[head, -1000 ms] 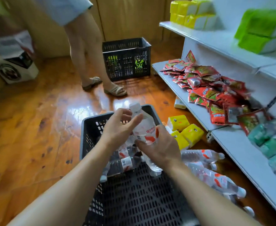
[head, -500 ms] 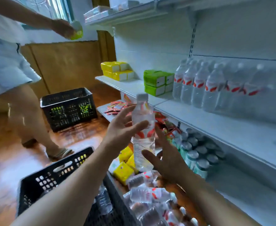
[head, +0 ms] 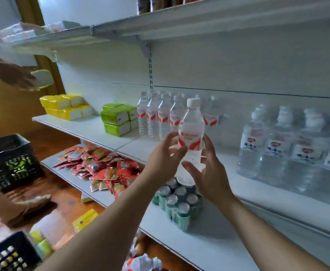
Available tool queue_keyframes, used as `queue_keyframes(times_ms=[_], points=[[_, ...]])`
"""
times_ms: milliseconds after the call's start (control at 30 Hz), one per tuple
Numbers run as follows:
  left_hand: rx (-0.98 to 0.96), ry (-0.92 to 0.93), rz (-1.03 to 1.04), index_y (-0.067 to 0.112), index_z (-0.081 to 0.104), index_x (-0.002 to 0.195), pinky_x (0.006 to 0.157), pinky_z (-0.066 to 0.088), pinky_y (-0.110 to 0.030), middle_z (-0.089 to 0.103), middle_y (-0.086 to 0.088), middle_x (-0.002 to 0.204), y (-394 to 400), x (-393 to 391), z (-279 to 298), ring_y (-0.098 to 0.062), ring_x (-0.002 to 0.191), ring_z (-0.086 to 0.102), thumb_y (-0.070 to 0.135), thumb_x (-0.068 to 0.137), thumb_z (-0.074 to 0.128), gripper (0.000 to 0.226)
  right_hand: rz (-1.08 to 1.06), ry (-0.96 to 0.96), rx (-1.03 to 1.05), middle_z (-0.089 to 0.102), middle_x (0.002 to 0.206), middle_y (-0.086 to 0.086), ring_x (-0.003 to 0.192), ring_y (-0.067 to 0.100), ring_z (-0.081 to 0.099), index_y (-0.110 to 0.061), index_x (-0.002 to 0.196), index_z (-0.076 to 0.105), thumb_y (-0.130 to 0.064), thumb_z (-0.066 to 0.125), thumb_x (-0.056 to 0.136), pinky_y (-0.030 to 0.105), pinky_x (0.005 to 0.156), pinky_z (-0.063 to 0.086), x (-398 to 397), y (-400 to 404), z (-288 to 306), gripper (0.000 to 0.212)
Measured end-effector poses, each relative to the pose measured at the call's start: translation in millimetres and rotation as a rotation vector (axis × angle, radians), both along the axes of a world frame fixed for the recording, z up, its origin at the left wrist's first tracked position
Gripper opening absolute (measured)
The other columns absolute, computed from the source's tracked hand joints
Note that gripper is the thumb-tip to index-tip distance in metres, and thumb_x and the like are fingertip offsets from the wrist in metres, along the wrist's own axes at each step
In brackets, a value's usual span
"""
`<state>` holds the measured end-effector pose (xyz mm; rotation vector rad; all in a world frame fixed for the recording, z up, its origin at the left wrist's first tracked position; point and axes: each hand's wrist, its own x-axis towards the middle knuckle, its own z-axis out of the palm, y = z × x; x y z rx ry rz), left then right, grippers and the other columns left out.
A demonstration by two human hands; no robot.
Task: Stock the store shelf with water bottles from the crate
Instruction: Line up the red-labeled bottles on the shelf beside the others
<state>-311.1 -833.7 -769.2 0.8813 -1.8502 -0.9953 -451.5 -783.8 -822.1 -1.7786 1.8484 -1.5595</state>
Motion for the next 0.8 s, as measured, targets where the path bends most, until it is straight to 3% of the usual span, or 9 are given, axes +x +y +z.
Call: queue_keyframes(times_ms=[67, 200, 300, 433, 500, 567, 800], points=[[-0.017, -0.051, -0.018, 0.025, 0.046, 0.142, 0.098, 0.052, -0.037, 0.063, 0.004, 0.135, -12, -11, -9, -0.012, 0.118, 0.063, 0.021, 0.101, 0.055, 0.042, -0.029, -0.025, 0.008, 0.049, 0.149, -0.006, 0.129, 0.019, 0.054, -0.043, 0.153, 0.009, -0.048, 0.066, 0.09, 0.044, 0.104, 0.047, -10, -13, -3, 0.085], [-0.05, -0.121, -0.019, 0.032, 0.038, 0.15, 0.105, 0.046, -0.036, 0.059, 0.007, 0.14, -40, -28, -27, -0.009, 0.125, 0.057, 0.02, 0.104, 0.047, 0.048, -0.101, -0.017, 0.027, 0.045, 0.152, -0.005, 0.134, 0.018, 0.048, -0.042, 0.155, 0.005, -0.039, 0.068, 0.092, 0.04, 0.108, 0.043, -23, -48, -11, 0.089], [-0.043, -0.133, -0.018, 0.036, 0.032, 0.153, 0.098, 0.04, -0.023, 0.056, 0.009, 0.143, -59, -36, -38, -0.004, 0.127, 0.052, 0.019, 0.106, 0.043, 0.051, -0.132, -0.015, 0.038, 0.043, 0.153, -0.007, 0.137, 0.015, 0.046, -0.044, 0.154, 0.003, -0.037, 0.07, 0.091, 0.042, 0.11, 0.043, -25, -73, -23, 0.092], [-0.057, -0.197, -0.003, 0.041, 0.026, 0.154, 0.098, 0.031, -0.017, 0.046, 0.011, 0.149, -88, -40, -56, -0.005, 0.134, 0.042, 0.021, 0.107, 0.039, 0.052, -0.188, -0.013, 0.039, 0.045, 0.15, -0.007, 0.134, 0.014, 0.048, -0.039, 0.155, 0.009, -0.037, 0.071, 0.089, 0.04, 0.107, 0.045, -29, -102, -37, 0.09], [-0.072, -0.206, 0.019, 0.039, 0.03, 0.153, 0.112, 0.025, -0.022, 0.032, 0.011, 0.158, -109, -42, -69, -0.009, 0.145, 0.029, 0.02, 0.107, 0.038, 0.051, -0.21, 0.005, 0.026, 0.041, 0.154, -0.005, 0.137, 0.015, 0.045, -0.036, 0.156, 0.009, -0.038, 0.071, 0.09, 0.039, 0.109, 0.043, -33, -117, -42, 0.09], [-0.045, -0.212, 0.035, 0.041, 0.03, 0.153, 0.123, 0.018, -0.036, 0.018, 0.01, 0.164, -129, -44, -81, -0.012, 0.151, 0.016, 0.022, 0.107, 0.037, 0.051, -0.239, 0.022, 0.024, 0.036, 0.158, -0.004, 0.14, 0.016, 0.042, -0.032, 0.157, 0.009, -0.036, 0.071, 0.09, 0.034, 0.111, 0.039, -38, -132, -45, 0.091], [-0.037, -0.24, -0.044, 0.036, 0.01, 0.158, 0.126, 0.01, -0.04, -0.006, 0.013, 0.167, -180, -72, -97, -0.009, 0.154, -0.002, 0.026, 0.106, 0.037, 0.059, -0.343, 0.114, 0.038, 0.032, 0.16, 0.003, 0.14, 0.022, 0.041, -0.02, 0.158, 0.013, -0.03, 0.071, 0.09, 0.029, 0.106, 0.036, -60, -183, -51, 0.09]])
